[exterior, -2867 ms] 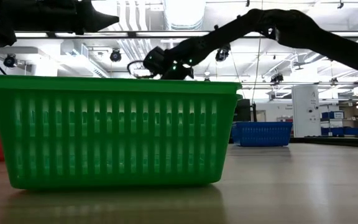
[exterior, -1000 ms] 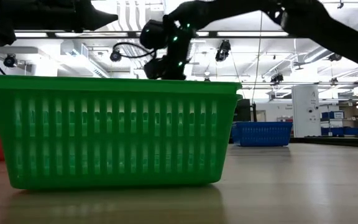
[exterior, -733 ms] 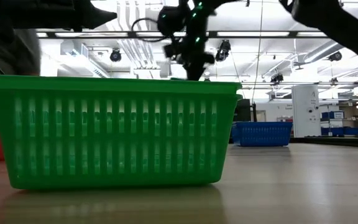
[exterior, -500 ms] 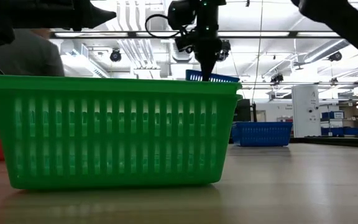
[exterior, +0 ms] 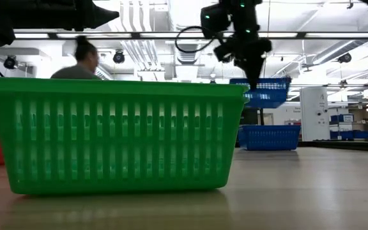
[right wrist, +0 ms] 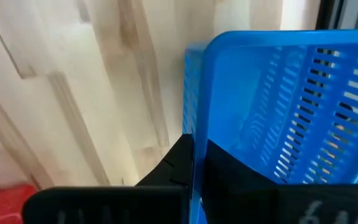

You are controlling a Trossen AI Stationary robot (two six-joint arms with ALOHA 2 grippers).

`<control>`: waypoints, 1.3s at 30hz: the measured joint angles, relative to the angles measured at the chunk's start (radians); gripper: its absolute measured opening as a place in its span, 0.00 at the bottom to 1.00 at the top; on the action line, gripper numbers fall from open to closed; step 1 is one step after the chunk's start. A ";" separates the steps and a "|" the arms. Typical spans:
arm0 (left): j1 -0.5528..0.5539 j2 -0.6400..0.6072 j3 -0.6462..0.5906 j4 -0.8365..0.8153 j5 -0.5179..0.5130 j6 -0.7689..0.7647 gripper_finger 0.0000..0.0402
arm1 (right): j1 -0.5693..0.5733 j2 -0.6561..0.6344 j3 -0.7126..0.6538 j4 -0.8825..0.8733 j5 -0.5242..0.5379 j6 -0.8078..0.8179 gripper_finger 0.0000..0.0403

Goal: Stack baskets by color
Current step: Stack the left blue bin on top of the stacked blue bins

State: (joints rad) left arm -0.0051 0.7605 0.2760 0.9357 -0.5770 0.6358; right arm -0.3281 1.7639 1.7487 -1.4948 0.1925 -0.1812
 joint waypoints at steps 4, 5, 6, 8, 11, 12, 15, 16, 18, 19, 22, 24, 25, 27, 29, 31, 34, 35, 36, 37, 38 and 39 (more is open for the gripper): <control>0.000 0.001 0.000 0.001 0.000 -0.001 0.38 | -0.002 -0.075 -0.120 0.065 0.018 -0.019 0.02; 0.000 0.002 0.000 0.000 0.000 -0.002 0.38 | -0.002 -0.094 -0.146 0.082 0.020 -0.028 0.02; 0.000 0.001 0.000 -0.003 0.000 -0.002 0.38 | -0.003 -0.107 -0.171 0.103 0.021 -0.041 0.02; 0.000 0.001 0.000 0.000 0.000 -0.002 0.38 | -0.006 -0.133 -0.216 0.151 0.025 -0.060 0.02; 0.000 0.001 0.001 -0.004 0.000 -0.002 0.38 | -0.010 -0.154 -0.266 0.203 0.032 -0.089 0.02; 0.000 0.002 0.003 -0.003 0.000 -0.002 0.38 | -0.011 -0.158 -0.279 0.218 0.035 -0.101 0.02; 0.000 0.001 0.007 -0.003 0.001 -0.001 0.38 | -0.020 -0.159 -0.300 0.245 0.039 -0.129 0.02; 0.000 0.001 0.007 0.000 0.001 -0.001 0.38 | -0.023 -0.154 -0.300 0.251 0.040 -0.133 0.02; 0.000 0.000 0.007 0.004 0.001 -0.001 0.38 | -0.035 -0.144 -0.300 0.255 0.040 -0.145 0.02; 0.000 -0.004 0.007 0.006 0.001 -0.001 0.38 | -0.043 -0.137 -0.300 0.255 0.040 -0.149 0.02; 0.000 -0.006 0.007 0.026 0.001 -0.001 0.38 | -0.066 -0.119 -0.300 0.256 0.041 -0.161 0.02; 0.000 -0.006 0.007 0.024 0.001 -0.001 0.38 | -0.078 -0.112 -0.300 0.255 0.043 -0.171 0.02; 0.000 -0.006 0.007 0.024 0.001 0.000 0.38 | -0.085 -0.110 -0.300 0.256 0.042 -0.175 0.02; 0.000 -0.004 0.007 0.026 0.001 0.000 0.38 | -0.094 -0.105 -0.300 0.257 0.038 -0.180 0.02; 0.000 -0.003 0.007 0.024 0.001 0.003 0.38 | -0.099 -0.104 -0.300 0.262 0.036 -0.189 0.02; 0.000 -0.003 0.007 0.025 0.001 0.004 0.38 | -0.102 -0.101 -0.300 0.270 0.036 -0.198 0.02; 0.000 -0.003 0.007 0.025 0.001 0.004 0.38 | -0.105 -0.093 -0.300 0.274 0.036 -0.199 0.02; 0.000 -0.003 0.007 0.025 0.001 0.004 0.38 | -0.107 -0.091 -0.300 0.274 0.036 -0.199 0.02; 0.000 -0.003 0.007 0.025 0.001 0.004 0.38 | -0.107 -0.087 -0.301 0.275 0.036 -0.199 0.02; 0.000 -0.003 0.007 0.025 0.001 0.005 0.38 | -0.108 -0.082 -0.301 0.275 0.036 -0.199 0.02; 0.000 -0.003 0.007 0.025 0.001 0.006 0.38 | -0.108 -0.078 -0.301 0.275 0.036 -0.199 0.02; 0.000 -0.002 0.007 0.025 0.001 0.006 0.38 | -0.109 -0.072 -0.302 0.276 0.036 -0.199 0.02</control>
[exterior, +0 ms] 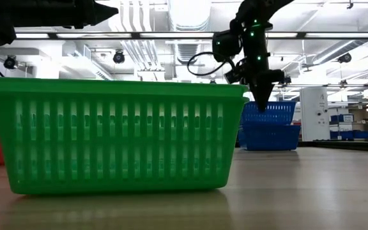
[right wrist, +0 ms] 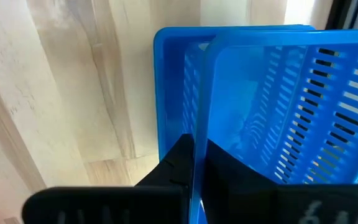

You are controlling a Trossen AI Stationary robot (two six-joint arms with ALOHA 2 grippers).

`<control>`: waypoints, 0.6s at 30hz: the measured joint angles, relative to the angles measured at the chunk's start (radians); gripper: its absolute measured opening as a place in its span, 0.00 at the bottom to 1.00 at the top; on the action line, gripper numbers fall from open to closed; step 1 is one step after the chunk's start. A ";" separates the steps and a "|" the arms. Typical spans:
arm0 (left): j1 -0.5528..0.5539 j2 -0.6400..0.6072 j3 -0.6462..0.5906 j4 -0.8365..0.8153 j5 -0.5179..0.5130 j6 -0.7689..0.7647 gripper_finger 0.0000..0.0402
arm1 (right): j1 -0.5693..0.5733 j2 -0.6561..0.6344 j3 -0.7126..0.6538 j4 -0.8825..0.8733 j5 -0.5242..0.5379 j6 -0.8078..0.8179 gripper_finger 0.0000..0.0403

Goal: Stack baskets by color
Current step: Stack the left blue bin on top of the stacked blue bins

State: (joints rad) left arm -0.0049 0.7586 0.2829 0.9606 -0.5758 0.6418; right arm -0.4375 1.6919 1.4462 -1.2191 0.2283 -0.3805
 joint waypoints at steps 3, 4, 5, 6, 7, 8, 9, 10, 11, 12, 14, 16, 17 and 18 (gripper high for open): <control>0.000 -0.001 0.000 -0.001 0.000 0.000 0.38 | 0.000 0.019 -0.001 0.000 0.000 -0.004 0.02; 0.000 -0.001 0.000 0.000 0.000 0.000 0.38 | 0.000 0.023 -0.001 0.000 0.000 -0.005 0.02; 0.000 -0.002 0.000 0.000 0.000 0.000 0.38 | -0.001 0.027 -0.001 0.000 0.000 -0.006 0.02; 0.000 -0.002 -0.001 0.000 0.000 0.000 0.38 | -0.002 0.030 -0.001 0.000 0.000 -0.010 0.02; 0.000 -0.002 -0.001 -0.001 0.000 0.000 0.38 | -0.002 0.034 -0.001 0.000 0.000 -0.010 0.02; 0.000 -0.002 -0.001 0.000 0.000 0.000 0.38 | -0.002 0.037 -0.001 0.002 0.000 -0.010 0.02; 0.000 -0.001 -0.001 0.000 0.000 0.000 0.38 | -0.002 0.040 -0.001 0.003 0.000 -0.009 0.02; 0.000 0.000 -0.001 0.000 0.000 0.000 0.38 | -0.004 0.041 -0.001 0.003 0.000 -0.009 0.02; 0.000 0.000 -0.001 -0.001 0.000 0.000 0.38 | -0.004 0.042 -0.001 0.004 0.000 -0.009 0.02; 0.000 0.000 -0.001 -0.001 0.000 0.000 0.38 | -0.004 0.042 -0.001 0.006 0.000 -0.006 0.03; 0.000 -0.001 -0.001 0.000 0.000 0.000 0.38 | -0.007 0.043 -0.001 0.006 0.004 0.002 0.04; 0.000 -0.002 -0.001 0.000 0.000 0.000 0.38 | -0.010 0.044 -0.001 0.006 0.004 0.018 0.07; 0.000 -0.002 -0.001 0.000 0.000 0.000 0.38 | -0.011 0.044 -0.001 0.005 0.005 0.022 0.09; 0.000 -0.002 -0.001 0.000 0.000 0.000 0.38 | -0.011 0.044 -0.001 0.005 0.005 0.025 0.10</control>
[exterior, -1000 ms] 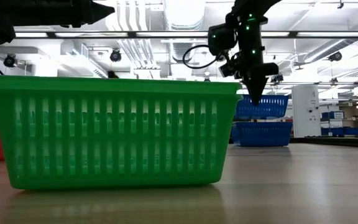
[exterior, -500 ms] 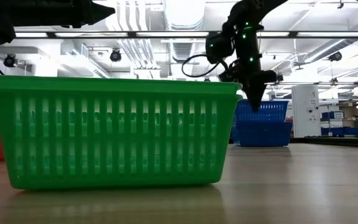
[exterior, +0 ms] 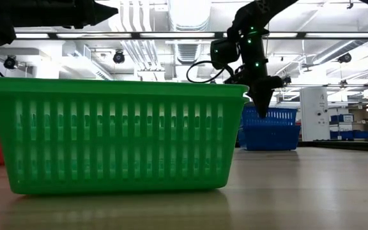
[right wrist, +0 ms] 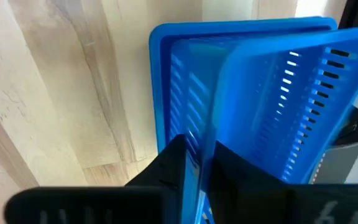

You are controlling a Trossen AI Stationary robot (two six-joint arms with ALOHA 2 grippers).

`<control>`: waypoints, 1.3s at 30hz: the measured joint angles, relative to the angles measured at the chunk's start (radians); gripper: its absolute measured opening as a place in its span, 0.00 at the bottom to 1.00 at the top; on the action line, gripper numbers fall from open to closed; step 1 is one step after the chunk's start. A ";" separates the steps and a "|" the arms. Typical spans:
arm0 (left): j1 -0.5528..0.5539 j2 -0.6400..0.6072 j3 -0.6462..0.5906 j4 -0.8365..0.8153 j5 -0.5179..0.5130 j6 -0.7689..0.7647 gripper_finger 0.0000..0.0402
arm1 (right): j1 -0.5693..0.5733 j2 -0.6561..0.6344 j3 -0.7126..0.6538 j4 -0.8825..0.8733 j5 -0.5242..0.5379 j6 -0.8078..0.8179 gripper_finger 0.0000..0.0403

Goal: Stack baskets by color
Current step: Stack the left blue bin on top of the stacked blue bins, then stack the top green bin on top of the stacked green bins

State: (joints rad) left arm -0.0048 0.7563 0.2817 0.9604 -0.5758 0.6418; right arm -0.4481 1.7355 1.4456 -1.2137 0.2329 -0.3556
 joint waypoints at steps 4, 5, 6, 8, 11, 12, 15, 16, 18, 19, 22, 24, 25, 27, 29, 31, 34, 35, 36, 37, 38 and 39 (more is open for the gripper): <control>0.000 0.002 0.000 0.000 0.000 0.000 0.38 | -0.001 -0.001 0.000 -0.003 0.001 0.018 0.17; 0.000 0.002 0.000 0.000 0.000 0.000 0.38 | -0.001 -0.002 0.000 -0.005 0.001 0.022 0.19; 0.000 0.002 0.000 0.000 0.000 0.000 0.38 | -0.001 -0.004 0.001 -0.006 0.000 0.025 0.20; 0.000 0.001 0.000 0.000 0.000 0.000 0.38 | -0.001 -0.008 0.004 -0.014 -0.001 0.035 0.23; 0.000 0.001 0.000 0.000 0.000 0.000 0.38 | 0.000 -0.016 0.010 -0.027 -0.005 0.048 0.24; 0.000 0.001 0.000 0.000 0.000 0.000 0.38 | 0.000 -0.019 0.014 -0.036 -0.005 0.050 0.24; 0.000 0.001 0.000 0.000 0.000 0.000 0.38 | 0.004 -0.029 0.027 -0.058 -0.008 0.077 0.22; 0.000 0.001 0.000 0.000 0.000 0.000 0.38 | 0.005 -0.033 0.031 -0.061 -0.016 0.085 0.22; 0.000 0.001 0.000 0.000 0.000 0.000 0.38 | 0.005 -0.044 0.035 -0.064 -0.042 0.106 0.21; 0.000 0.001 0.000 0.000 0.000 0.000 0.38 | 0.005 -0.050 0.035 -0.063 -0.051 0.117 0.20; 0.000 0.002 0.000 0.000 0.000 0.000 0.38 | 0.005 -0.067 0.035 -0.060 -0.058 0.158 0.17; 0.000 0.002 0.000 0.000 0.000 0.000 0.38 | 0.007 -0.076 0.033 -0.060 -0.058 0.180 0.14; 0.000 0.002 0.000 0.000 0.000 0.000 0.38 | 0.010 -0.080 0.032 -0.059 -0.058 0.187 0.12; 0.000 0.002 0.000 0.000 0.000 -0.001 0.38 | 0.023 -0.087 0.028 -0.051 -0.058 0.201 0.08; 0.000 0.002 0.000 0.000 0.000 -0.001 0.38 | 0.042 -0.095 0.021 -0.033 -0.058 0.220 0.04; 0.000 0.002 0.000 0.000 0.000 -0.001 0.38 | 0.068 -0.099 0.019 -0.009 -0.057 0.260 0.03; 0.000 0.006 0.002 0.000 0.000 -0.001 0.38 | 0.120 -0.100 0.017 0.019 -0.050 0.296 0.02; 0.000 0.009 0.004 0.000 0.000 -0.002 0.38 | 0.139 -0.100 0.017 0.034 -0.050 0.306 0.02; 0.000 0.011 0.005 0.000 0.000 -0.002 0.38 | 0.157 -0.100 0.017 0.050 -0.050 0.310 0.02; 0.000 0.014 0.005 0.001 0.000 -0.002 0.38 | 0.174 -0.100 0.017 0.065 -0.050 0.311 0.02; 0.000 0.015 0.005 0.001 0.000 -0.002 0.38 | 0.192 -0.100 0.017 0.078 -0.050 0.311 0.02; 0.000 0.016 0.005 0.001 0.000 -0.002 0.38 | 0.208 -0.100 0.017 0.092 -0.050 0.308 0.02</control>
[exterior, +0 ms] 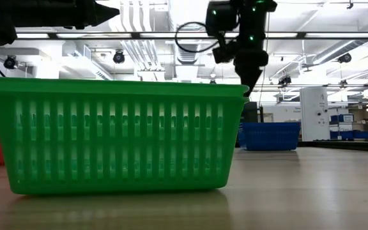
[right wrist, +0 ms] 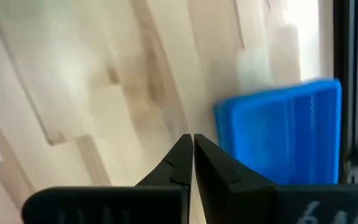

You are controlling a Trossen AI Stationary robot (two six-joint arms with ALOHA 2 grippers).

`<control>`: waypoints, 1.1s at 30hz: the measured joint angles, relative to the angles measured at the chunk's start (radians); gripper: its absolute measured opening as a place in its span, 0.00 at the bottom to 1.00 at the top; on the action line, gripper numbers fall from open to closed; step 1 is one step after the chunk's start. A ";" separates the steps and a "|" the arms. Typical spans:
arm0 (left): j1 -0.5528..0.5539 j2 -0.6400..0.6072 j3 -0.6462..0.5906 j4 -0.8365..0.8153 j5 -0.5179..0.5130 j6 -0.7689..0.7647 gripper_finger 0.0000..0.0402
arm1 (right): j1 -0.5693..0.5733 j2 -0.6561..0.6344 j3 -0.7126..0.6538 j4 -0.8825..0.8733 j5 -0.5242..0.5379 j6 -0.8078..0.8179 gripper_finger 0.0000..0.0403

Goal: Stack baskets by color
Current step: Stack the top green bin on top of the stacked green bins

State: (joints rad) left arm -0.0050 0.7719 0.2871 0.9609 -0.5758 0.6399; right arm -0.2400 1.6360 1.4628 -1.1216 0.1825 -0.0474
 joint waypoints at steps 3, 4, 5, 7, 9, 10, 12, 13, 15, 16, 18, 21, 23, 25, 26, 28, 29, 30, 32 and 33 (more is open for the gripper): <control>0.000 0.000 0.003 0.001 0.000 -0.002 0.38 | 0.045 0.000 0.000 0.037 0.000 -0.006 0.02; 0.000 0.000 0.004 0.000 0.000 -0.003 0.38 | 0.061 0.000 0.000 0.051 0.000 -0.007 0.02; 0.000 0.000 0.006 0.000 0.000 -0.005 0.38 | 0.077 0.000 -0.001 0.065 -0.001 -0.010 0.02; 0.000 0.000 0.007 0.001 0.000 -0.006 0.38 | 0.110 0.000 -0.006 0.101 -0.001 -0.015 0.02; 0.000 0.000 0.007 0.000 0.000 -0.006 0.38 | 0.147 0.000 -0.016 0.144 -0.003 -0.021 0.02; -0.001 0.000 0.007 0.001 0.000 -0.008 0.38 | 0.165 0.000 -0.021 0.168 -0.003 -0.025 0.02; 0.000 0.000 0.007 0.001 0.000 -0.028 0.38 | 0.198 0.000 -0.040 0.228 -0.003 -0.047 0.02; 0.000 0.000 0.008 0.000 0.000 -0.035 0.38 | 0.212 -0.001 -0.054 0.270 -0.003 -0.059 0.02; 0.000 0.000 0.014 0.001 0.002 -0.058 0.38 | 0.236 -0.007 -0.098 0.385 -0.006 -0.103 0.02; -0.001 0.000 0.015 0.004 0.004 -0.064 0.38 | 0.245 -0.011 -0.125 0.455 -0.011 -0.129 0.02; -0.001 0.001 0.015 0.003 0.006 -0.085 0.38 | 0.253 -0.025 -0.193 0.593 -0.039 -0.179 0.02; -0.001 0.008 0.015 -0.001 0.006 -0.147 0.38 | 0.253 -0.049 -0.311 0.801 -0.096 -0.224 0.02; -0.001 0.019 0.015 0.001 0.006 -0.206 0.38 | 0.253 -0.071 -0.392 0.908 -0.102 -0.245 0.02; -0.002 0.034 0.015 -0.005 0.006 -0.258 0.38 | 0.253 -0.095 -0.468 1.004 -0.104 -0.267 0.02; -0.002 0.045 0.015 -0.008 0.006 -0.287 0.38 | 0.253 -0.112 -0.503 1.040 -0.104 -0.276 0.02; -0.002 0.073 0.015 -0.006 0.006 -0.358 0.38 | 0.253 -0.148 -0.562 1.082 -0.104 -0.279 0.02; -0.002 0.087 0.015 -0.007 0.006 -0.400 0.38 | 0.253 -0.173 -0.586 1.096 -0.104 -0.279 0.02; -0.004 0.104 0.015 -0.006 0.006 -0.444 0.38 | 0.253 -0.201 -0.610 1.107 -0.104 -0.278 0.02; -0.006 0.143 0.015 0.005 0.011 -0.530 0.38 | 0.253 -0.264 -0.654 1.122 -0.104 -0.275 0.02; -0.009 0.161 0.015 0.000 0.012 -0.566 0.38 | 0.253 -0.292 -0.677 1.135 -0.104 -0.271 0.02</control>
State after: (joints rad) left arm -0.0136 0.9325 0.3025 0.9609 -0.5640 0.0736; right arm 0.0132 1.3436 0.7853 0.0134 0.0788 -0.3179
